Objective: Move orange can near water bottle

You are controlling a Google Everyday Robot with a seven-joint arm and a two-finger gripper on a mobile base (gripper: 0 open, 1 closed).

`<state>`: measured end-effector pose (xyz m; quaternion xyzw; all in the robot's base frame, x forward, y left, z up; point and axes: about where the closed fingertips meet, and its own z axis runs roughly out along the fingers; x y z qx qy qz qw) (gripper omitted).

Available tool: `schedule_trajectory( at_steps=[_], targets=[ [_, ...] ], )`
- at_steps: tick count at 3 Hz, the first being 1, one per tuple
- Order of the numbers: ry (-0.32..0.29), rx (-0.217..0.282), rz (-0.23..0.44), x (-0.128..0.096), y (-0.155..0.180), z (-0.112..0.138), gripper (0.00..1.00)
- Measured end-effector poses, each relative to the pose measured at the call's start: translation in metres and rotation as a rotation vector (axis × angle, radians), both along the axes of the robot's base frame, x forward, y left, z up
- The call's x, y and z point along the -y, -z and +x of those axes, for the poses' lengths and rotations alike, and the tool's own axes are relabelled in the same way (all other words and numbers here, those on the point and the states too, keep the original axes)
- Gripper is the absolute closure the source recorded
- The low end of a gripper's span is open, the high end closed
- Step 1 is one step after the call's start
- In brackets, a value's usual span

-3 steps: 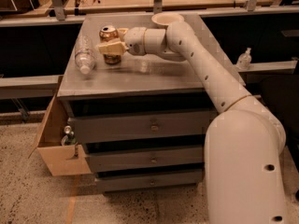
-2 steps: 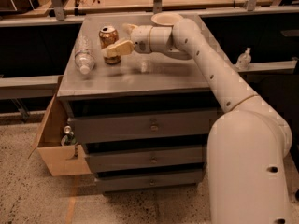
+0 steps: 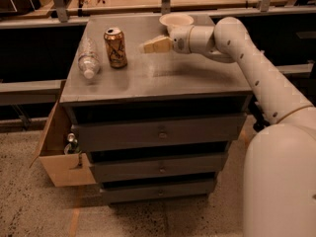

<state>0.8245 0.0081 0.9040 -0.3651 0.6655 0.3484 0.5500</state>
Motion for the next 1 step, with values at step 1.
schedule_trajectory(
  at_steps=[1],
  targets=[
    [-0.004,-0.005,0.003,-0.0032,0.0010,-0.0001,0.00]
  ],
)
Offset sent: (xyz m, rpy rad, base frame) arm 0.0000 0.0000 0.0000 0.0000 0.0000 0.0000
